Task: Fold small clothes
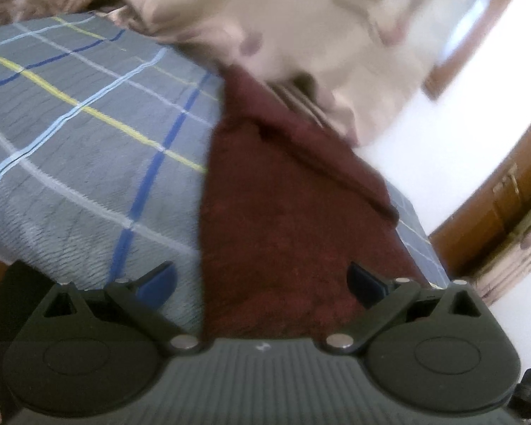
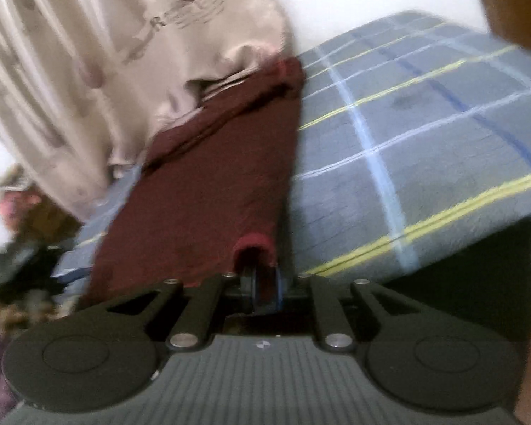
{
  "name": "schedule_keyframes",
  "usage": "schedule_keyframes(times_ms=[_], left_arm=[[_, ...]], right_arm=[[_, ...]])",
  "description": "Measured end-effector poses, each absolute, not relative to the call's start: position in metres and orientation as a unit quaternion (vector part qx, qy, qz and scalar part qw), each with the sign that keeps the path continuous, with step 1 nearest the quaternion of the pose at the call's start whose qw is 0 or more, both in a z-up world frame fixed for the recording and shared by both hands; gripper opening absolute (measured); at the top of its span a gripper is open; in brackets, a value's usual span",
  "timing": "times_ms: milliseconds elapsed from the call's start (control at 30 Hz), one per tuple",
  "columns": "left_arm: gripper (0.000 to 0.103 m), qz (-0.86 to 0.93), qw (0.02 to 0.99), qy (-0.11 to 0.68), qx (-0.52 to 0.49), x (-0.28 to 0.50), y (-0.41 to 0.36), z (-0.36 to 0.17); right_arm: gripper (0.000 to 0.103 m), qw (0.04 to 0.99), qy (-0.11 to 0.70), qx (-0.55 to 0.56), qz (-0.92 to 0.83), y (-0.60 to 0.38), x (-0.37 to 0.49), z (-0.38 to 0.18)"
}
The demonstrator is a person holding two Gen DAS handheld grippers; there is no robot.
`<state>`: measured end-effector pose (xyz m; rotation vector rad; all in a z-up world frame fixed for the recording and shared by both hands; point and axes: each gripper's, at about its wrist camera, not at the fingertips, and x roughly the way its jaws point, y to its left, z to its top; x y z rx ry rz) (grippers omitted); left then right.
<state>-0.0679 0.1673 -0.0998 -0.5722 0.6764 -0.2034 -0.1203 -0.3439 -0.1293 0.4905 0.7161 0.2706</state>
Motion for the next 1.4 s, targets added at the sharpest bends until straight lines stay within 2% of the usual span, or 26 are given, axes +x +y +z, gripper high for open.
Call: schedule_keyframes(times_ms=[67,200,233,267,400,600,767,867,900,967,1000,1033,1067,1100,1300,1400], left_arm=[[0.103,-0.098,0.898,0.322,-0.284,-0.073,0.172,-0.101],[0.103,-0.098,0.896,0.316,-0.295,-0.085,0.177,-0.103],[0.103,-0.097,0.897,0.314,-0.295,-0.089,0.178,-0.103],[0.103,-0.095,0.899,0.313,-0.293,-0.093,0.180,-0.102],[0.103,-0.092,0.904,0.314,-0.275,-0.110,0.188,-0.105],[0.103,-0.133,0.880,0.361,-0.279,-0.103,0.178,-0.125],[0.103,-0.178,0.886,0.366,-0.223,-0.086,0.157,-0.133],[0.102,-0.221,0.864,0.400,-0.213,-0.074,0.144,-0.137],[0.102,-0.228,0.860,0.407,-0.208,-0.072,0.140,-0.139],[0.093,-0.237,0.852,0.417,-0.211,-0.069,0.136,-0.142],[0.080,-0.246,0.847,0.419,-0.217,-0.068,0.136,-0.143],[0.067,-0.252,0.846,0.415,-0.219,-0.069,0.135,-0.142],[0.062,-0.256,0.850,0.407,-0.214,-0.071,0.134,-0.140],[0.057,-0.258,0.856,0.399,-0.204,-0.074,0.132,-0.138],[0.056,-0.265,0.855,0.386,-0.224,-0.079,0.142,-0.137],[0.056,-0.265,0.852,0.382,-0.241,-0.081,0.152,-0.137]], right_arm=[[0.018,0.897,0.340,0.244,0.140,-0.343,-0.115,-0.130],[0.018,0.914,0.335,0.186,0.137,-0.322,-0.105,-0.130],[0.011,0.915,0.334,0.180,0.138,-0.319,-0.105,-0.129],[0.009,0.916,0.338,0.172,0.134,-0.316,-0.103,-0.131],[0.007,0.936,0.316,0.126,0.086,-0.321,-0.117,-0.116],[0.007,0.931,0.344,0.099,0.076,-0.340,-0.122,-0.114],[0.007,0.923,0.351,0.135,0.087,-0.343,-0.123,-0.124],[0.008,0.919,0.349,0.154,0.096,-0.349,-0.123,-0.125],[0.009,0.918,0.346,0.163,0.103,-0.353,-0.123,-0.123],[0.018,0.918,0.327,0.192,0.117,-0.363,-0.128,-0.117],[0.024,0.916,0.321,0.207,0.124,-0.369,-0.129,-0.114],[0.035,0.914,0.318,0.216,0.128,-0.374,-0.129,-0.111],[0.042,0.915,0.313,0.222,0.125,-0.379,-0.129,-0.107],[0.043,0.916,0.306,0.227,0.126,-0.383,-0.129,-0.104],[0.043,0.902,0.313,0.261,0.138,-0.400,-0.105,-0.106],[0.053,0.890,0.302,0.299,0.164,-0.410,-0.101,-0.105]])
